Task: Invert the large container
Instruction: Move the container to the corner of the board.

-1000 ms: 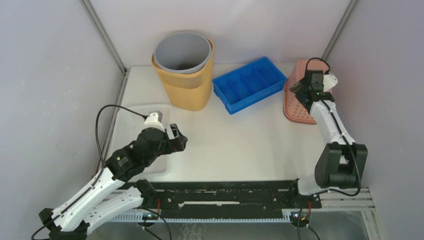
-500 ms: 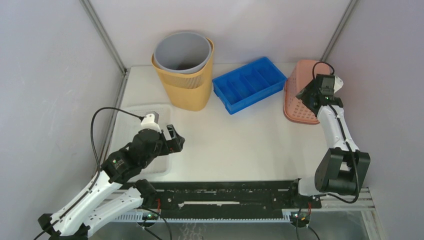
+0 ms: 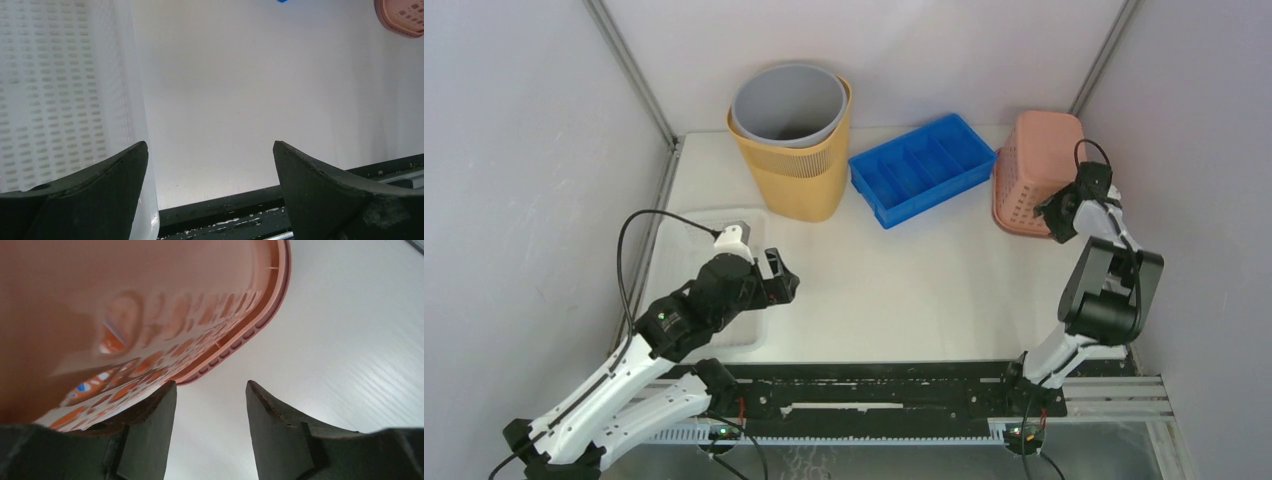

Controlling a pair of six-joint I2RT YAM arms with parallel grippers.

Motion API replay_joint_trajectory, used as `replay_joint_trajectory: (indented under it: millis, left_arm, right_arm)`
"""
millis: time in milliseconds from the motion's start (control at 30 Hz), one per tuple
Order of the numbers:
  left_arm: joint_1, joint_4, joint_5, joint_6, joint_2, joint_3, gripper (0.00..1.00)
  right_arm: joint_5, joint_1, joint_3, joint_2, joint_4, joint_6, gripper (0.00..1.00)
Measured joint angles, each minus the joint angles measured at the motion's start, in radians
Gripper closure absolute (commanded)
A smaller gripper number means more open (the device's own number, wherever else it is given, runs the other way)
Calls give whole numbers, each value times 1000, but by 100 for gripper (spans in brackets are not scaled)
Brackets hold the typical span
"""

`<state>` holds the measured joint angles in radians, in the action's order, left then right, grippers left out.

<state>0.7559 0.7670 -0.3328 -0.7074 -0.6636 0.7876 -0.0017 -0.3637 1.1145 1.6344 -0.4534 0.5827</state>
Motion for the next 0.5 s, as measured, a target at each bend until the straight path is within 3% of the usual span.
replay_joint_trajectory:
  millis: [267, 500]
  left_arm:
    - [0, -2, 4, 0, 5, 0, 0]
    - [0, -1, 4, 1, 5, 0, 0]
  right_arm:
    - [-104, -11, 261, 269, 52, 89, 31]
    - [-120, -9, 266, 303, 85, 116, 23]
